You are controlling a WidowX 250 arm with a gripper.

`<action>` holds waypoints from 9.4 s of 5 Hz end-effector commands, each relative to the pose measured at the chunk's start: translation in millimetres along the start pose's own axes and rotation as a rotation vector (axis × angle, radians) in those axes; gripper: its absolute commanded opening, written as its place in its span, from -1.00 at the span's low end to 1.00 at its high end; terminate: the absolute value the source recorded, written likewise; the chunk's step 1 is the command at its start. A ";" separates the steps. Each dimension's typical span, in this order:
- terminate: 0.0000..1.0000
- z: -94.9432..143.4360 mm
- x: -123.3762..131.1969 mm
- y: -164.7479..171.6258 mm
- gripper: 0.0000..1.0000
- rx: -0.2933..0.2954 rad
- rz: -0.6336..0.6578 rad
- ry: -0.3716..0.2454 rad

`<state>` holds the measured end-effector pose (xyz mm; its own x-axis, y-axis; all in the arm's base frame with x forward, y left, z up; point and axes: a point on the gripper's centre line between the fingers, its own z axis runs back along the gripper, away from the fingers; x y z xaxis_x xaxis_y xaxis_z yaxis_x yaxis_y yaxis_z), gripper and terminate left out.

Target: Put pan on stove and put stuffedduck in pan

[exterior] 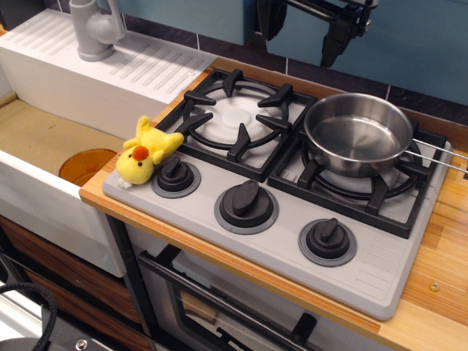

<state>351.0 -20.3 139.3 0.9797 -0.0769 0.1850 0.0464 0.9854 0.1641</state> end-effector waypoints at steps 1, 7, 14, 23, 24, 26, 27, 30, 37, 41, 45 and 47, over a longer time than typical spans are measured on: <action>-1.00 0.0 0.0 0.0 1.00 0.000 0.000 0.000; -1.00 -62.9 -1.1 -15.9 1.00 -0.039 0.003 -0.114; -1.00 -47.5 2.7 -6.1 -1.00 -0.013 -0.083 -0.084; -1.00 -44.3 5.9 103.3 -1.00 0.006 -0.146 -0.075; -1.00 -59.8 6.8 107.5 -1.00 -0.003 -0.142 -0.099; -1.00 -89.9 -0.7 110.3 -1.00 -0.031 -0.127 -0.125; -1.00 -102.3 -5.0 110.7 -1.00 -0.044 -0.128 -0.139; -1.00 -73.1 -16.9 117.1 1.00 -0.019 -0.151 -0.102; -1.00 -26.3 -5.7 129.0 1.00 0.022 -0.186 -0.036; -1.00 -21.5 -73.2 130.0 1.00 0.018 -0.109 -0.159; -1.00 -69.9 -127.5 124.9 1.00 0.073 -0.101 -0.261; -1.00 -84.8 -139.3 112.1 1.00 0.080 -0.074 -0.266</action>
<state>229.4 113.5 45.1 0.8968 -0.1903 0.3995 0.0957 0.9648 0.2448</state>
